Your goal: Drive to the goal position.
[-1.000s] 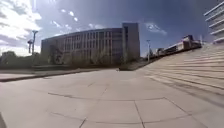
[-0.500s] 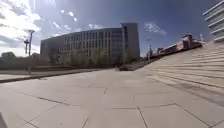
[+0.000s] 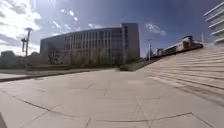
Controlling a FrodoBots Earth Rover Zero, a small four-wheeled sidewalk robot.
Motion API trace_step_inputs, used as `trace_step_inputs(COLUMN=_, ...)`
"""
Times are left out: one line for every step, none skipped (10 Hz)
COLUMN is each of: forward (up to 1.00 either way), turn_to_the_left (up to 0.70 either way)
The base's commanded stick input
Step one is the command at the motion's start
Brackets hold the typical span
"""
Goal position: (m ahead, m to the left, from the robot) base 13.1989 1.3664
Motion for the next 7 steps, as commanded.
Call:
trace_step_inputs(forward=0.7, turn_to_the_left=0.0)
trace_step_inputs(forward=0.7, turn_to_the_left=0.0)
trace_step_inputs(forward=0.7, turn_to_the_left=0.0)
trace_step_inputs(forward=0.7, turn_to_the_left=0.0)
trace_step_inputs(forward=0.7, turn_to_the_left=0.0)
trace_step_inputs(forward=0.7, turn_to_the_left=0.0)
trace_step_inputs(forward=0.7, turn_to_the_left=0.0)
